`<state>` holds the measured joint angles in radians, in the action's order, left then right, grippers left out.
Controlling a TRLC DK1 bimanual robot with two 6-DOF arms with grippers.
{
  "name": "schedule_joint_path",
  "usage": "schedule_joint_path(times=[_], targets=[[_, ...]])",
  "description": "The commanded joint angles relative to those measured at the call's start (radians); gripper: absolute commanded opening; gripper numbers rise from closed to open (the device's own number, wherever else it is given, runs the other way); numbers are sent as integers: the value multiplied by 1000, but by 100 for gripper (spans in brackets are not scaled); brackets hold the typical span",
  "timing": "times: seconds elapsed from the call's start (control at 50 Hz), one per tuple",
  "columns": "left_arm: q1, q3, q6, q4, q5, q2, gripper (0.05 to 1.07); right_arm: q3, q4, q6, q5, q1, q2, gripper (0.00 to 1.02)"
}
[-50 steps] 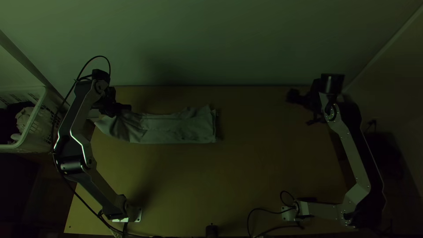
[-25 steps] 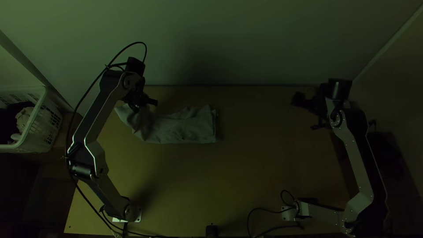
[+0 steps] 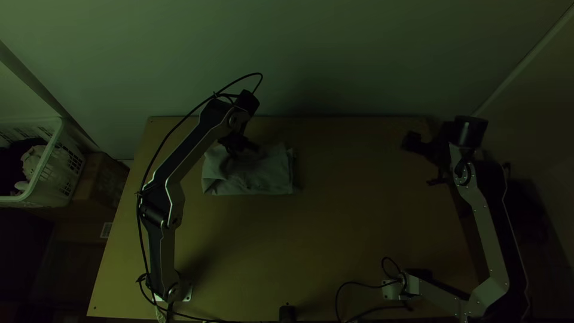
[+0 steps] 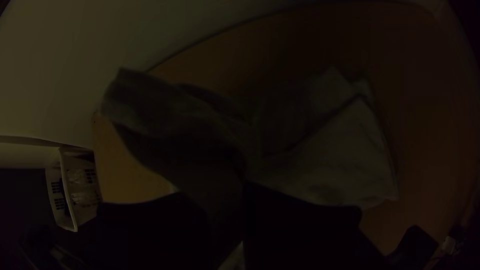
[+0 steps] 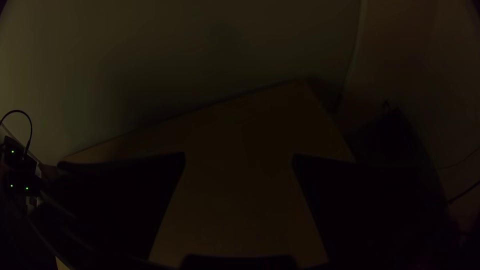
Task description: Fold the t-shirt
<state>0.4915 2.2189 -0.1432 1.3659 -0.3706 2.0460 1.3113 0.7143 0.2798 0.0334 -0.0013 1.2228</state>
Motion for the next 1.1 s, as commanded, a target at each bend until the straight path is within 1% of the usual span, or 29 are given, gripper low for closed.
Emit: schedule_joint_path(times=[0.0,0.16,0.42,0.46,0.48,0.5,0.52,0.56,0.58,0.6,0.74,0.9,1.08], targets=[[44,51,-45,-1,-13,36,8,-46,-12,13,-4,-8,-34,98],[105,55,-82,-45,-11,72,8,-81,-26,12,-4,-16,-52,98],[188,79,-107,-117,-8,140,8,-130,-44,7,-4,-17,-71,98],[200,79,-107,-131,-10,152,10,-138,-44,7,-4,-17,-74,98],[206,81,-107,-140,-10,157,16,-142,-45,7,-4,-17,-75,98],[208,81,-107,-156,-11,163,28,-147,-47,7,-4,-17,-75,98],[214,81,-105,-171,-13,167,46,-152,-50,6,-4,-17,-78,98],[228,81,-102,-189,-13,175,97,-164,-56,4,-4,-16,-83,98],[234,84,-101,-199,-13,180,106,-170,-61,6,-4,-16,-85,98],[239,88,-101,-208,-13,183,102,-176,-62,6,-6,-16,-88,98],[271,119,-119,-278,-11,172,103,-222,-78,6,-4,-11,-109,98],[274,119,-121,-292,-7,140,103,-254,-107,4,-4,-8,-123,98],[242,113,-107,-291,-2,82,103,-247,-131,-28,-6,-8,-128,98]])
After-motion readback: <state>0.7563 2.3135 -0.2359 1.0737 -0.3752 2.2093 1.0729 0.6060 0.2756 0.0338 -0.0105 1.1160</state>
